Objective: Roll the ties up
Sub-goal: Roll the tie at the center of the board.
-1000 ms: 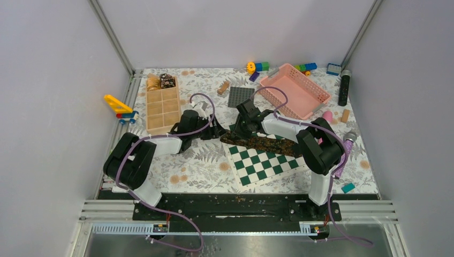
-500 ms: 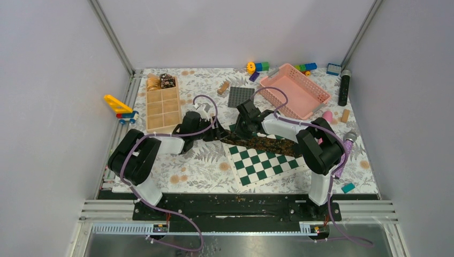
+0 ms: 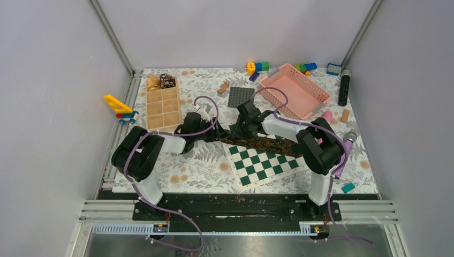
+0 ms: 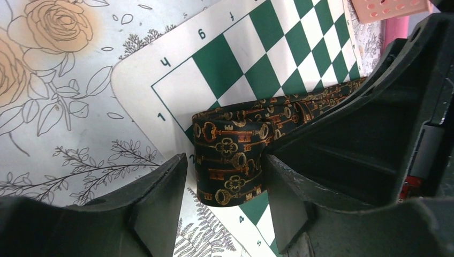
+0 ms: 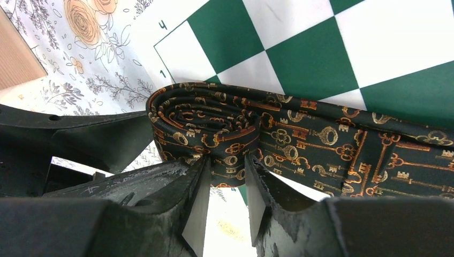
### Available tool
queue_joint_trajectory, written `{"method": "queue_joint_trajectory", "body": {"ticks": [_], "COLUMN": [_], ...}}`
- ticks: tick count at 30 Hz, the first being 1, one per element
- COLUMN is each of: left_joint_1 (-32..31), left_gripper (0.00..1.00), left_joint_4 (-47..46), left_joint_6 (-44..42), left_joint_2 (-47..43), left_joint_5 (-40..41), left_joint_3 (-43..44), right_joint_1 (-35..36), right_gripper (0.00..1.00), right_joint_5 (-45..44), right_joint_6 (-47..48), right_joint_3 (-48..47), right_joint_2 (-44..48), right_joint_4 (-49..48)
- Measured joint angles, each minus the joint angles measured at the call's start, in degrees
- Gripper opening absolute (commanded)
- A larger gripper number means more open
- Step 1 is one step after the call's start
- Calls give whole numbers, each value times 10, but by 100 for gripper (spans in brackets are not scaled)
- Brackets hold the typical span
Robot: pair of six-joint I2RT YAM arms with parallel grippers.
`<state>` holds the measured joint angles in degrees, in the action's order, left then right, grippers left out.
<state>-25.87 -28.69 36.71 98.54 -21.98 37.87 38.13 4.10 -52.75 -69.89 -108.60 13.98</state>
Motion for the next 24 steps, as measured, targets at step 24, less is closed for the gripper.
{"method": "queue_joint_trajectory", "body": {"ticks": [24], "left_joint_1": [-9], "left_gripper": [44], "left_joint_4": [-30], "left_joint_6": [9], "left_joint_2": [24], "left_joint_5": [-19], "left_joint_3": [1], "right_joint_1": [-11], "right_gripper": [32], "right_joint_5": [17], "right_joint_6": [-9], "right_joint_3": [38], "right_joint_2": [9], "right_joint_4": [-47]}}
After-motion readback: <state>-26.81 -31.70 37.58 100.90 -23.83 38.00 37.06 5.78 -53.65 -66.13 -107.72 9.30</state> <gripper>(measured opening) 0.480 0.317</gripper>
